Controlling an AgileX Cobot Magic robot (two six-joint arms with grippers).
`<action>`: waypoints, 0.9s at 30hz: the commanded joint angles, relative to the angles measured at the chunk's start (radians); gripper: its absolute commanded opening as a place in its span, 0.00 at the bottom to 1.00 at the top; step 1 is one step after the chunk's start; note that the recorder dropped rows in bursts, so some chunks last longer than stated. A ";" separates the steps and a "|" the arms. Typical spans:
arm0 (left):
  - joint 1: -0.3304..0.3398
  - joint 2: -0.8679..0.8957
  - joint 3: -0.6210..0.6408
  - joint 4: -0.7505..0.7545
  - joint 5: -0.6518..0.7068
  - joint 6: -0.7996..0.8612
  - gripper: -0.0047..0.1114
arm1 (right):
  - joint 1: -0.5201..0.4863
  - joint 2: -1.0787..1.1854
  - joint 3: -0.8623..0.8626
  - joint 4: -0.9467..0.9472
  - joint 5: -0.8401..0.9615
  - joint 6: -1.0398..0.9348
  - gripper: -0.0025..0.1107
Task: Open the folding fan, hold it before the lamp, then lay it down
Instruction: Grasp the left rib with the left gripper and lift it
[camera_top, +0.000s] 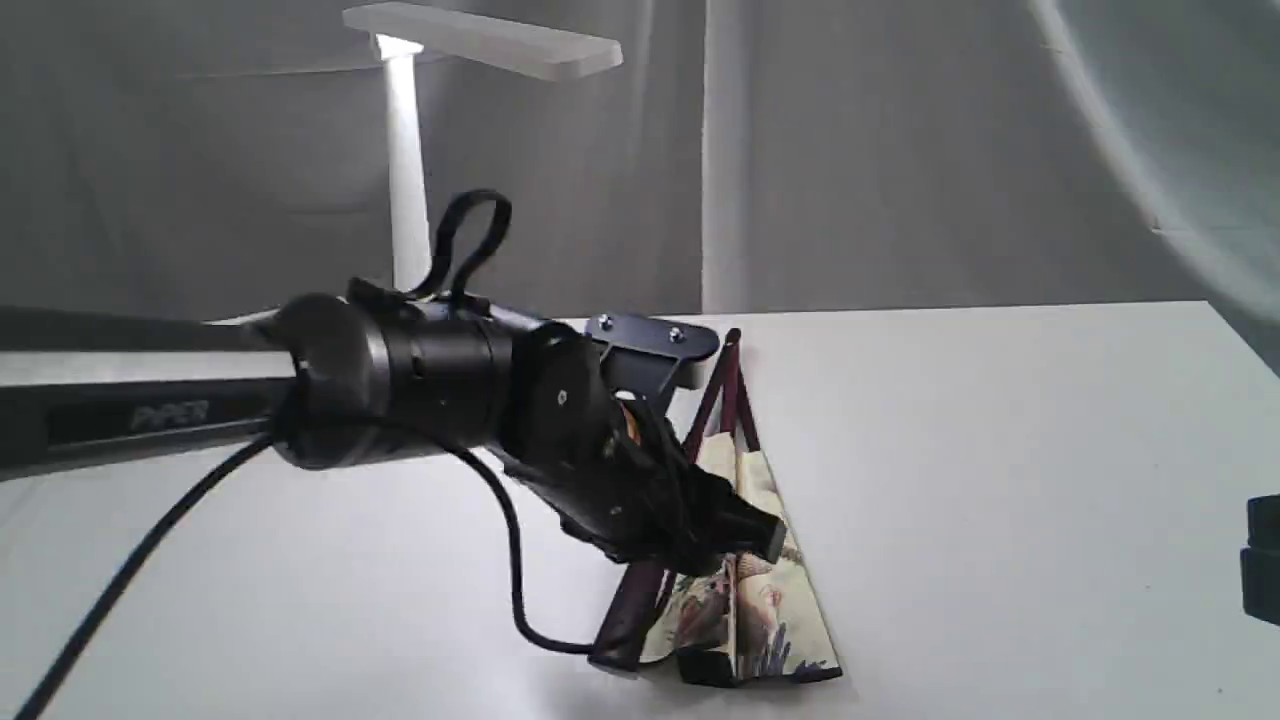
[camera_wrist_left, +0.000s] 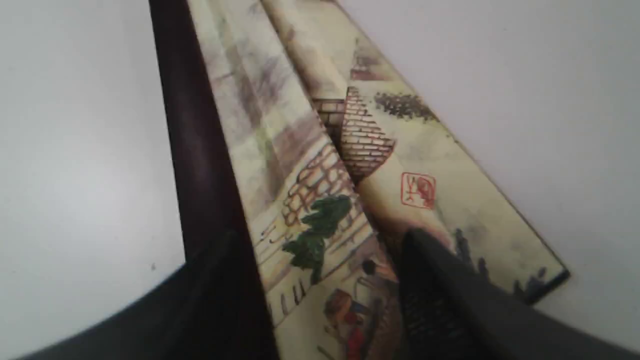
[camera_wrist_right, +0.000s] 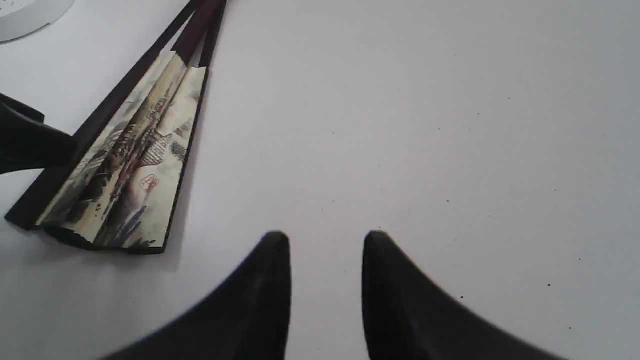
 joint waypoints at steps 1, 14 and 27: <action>-0.001 0.027 -0.005 0.013 -0.029 -0.050 0.47 | 0.002 0.003 -0.006 -0.011 -0.006 -0.004 0.25; -0.042 0.049 -0.005 0.071 -0.107 -0.060 0.59 | 0.002 0.003 -0.006 -0.011 -0.006 -0.004 0.25; -0.042 0.133 -0.005 0.094 -0.172 -0.066 0.51 | 0.002 0.003 -0.006 -0.011 -0.006 -0.004 0.25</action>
